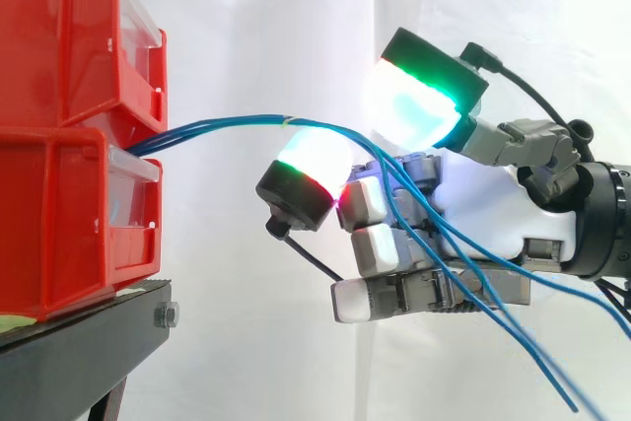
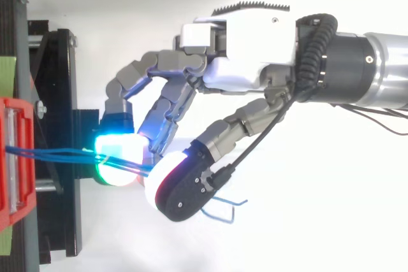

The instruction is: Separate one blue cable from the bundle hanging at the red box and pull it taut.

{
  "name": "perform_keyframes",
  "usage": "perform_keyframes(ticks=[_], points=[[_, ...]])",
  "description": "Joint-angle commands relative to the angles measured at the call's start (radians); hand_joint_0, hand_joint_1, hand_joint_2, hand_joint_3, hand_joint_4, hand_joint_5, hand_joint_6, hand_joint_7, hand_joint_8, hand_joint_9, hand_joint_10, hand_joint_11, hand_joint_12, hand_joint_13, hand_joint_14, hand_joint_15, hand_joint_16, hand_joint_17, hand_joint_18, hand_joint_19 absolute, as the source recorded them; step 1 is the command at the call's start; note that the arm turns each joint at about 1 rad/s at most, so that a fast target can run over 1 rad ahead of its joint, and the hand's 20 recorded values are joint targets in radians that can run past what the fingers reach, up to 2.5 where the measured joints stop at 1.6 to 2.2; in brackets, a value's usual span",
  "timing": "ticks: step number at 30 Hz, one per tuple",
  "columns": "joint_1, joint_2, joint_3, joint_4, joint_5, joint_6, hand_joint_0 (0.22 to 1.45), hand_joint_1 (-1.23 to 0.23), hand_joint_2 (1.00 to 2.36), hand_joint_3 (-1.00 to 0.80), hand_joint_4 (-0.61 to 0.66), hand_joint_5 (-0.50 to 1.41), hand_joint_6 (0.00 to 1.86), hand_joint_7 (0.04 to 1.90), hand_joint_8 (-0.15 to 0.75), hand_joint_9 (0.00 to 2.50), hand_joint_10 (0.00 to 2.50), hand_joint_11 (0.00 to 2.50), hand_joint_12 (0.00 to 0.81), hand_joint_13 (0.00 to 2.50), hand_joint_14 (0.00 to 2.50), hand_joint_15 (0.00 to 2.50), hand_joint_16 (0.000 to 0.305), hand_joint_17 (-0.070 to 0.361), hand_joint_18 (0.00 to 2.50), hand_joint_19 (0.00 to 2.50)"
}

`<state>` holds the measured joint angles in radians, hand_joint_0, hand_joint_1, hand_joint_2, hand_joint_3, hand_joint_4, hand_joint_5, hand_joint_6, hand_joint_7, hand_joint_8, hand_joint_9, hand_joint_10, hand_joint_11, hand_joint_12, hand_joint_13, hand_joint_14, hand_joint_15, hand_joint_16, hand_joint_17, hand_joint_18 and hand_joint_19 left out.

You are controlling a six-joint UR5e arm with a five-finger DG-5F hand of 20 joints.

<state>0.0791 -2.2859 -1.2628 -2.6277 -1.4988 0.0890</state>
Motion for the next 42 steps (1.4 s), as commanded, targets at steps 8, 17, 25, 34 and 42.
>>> perform_keyframes(ticks=[8,17,25,34,42], points=[[0.005,0.000,0.000,-0.008,0.000,0.006,0.64,-0.70,1.01,-0.31,0.10,-0.18,0.86,1.03,0.330,1.06,0.02,0.71,0.363,1.12,0.02,0.47,0.035,0.078,0.93,0.42],[0.005,-0.001,-0.001,-0.008,0.000,0.015,0.76,-0.96,1.02,-0.28,0.05,-0.20,0.90,1.16,0.329,1.05,0.02,0.73,0.364,1.12,0.02,0.48,0.034,0.078,0.95,0.40],[0.005,-0.001,-0.001,-0.008,-0.001,0.015,0.85,-0.97,1.00,-0.50,0.04,-0.18,0.90,1.16,0.333,1.13,0.02,0.76,0.359,1.16,0.02,0.51,0.033,0.074,0.96,0.42],[0.005,0.000,-0.001,-0.012,0.000,0.028,0.81,-0.97,1.00,-0.50,0.09,-0.17,0.89,1.18,0.334,1.15,0.02,0.78,0.353,1.17,0.02,0.50,0.032,0.071,0.99,0.38],[0.008,0.000,0.000,-0.017,0.002,0.047,0.66,-0.89,1.00,-0.50,0.14,-0.18,0.86,1.11,0.334,1.14,0.02,0.76,0.355,1.17,0.02,0.51,0.032,0.072,0.97,0.41]])
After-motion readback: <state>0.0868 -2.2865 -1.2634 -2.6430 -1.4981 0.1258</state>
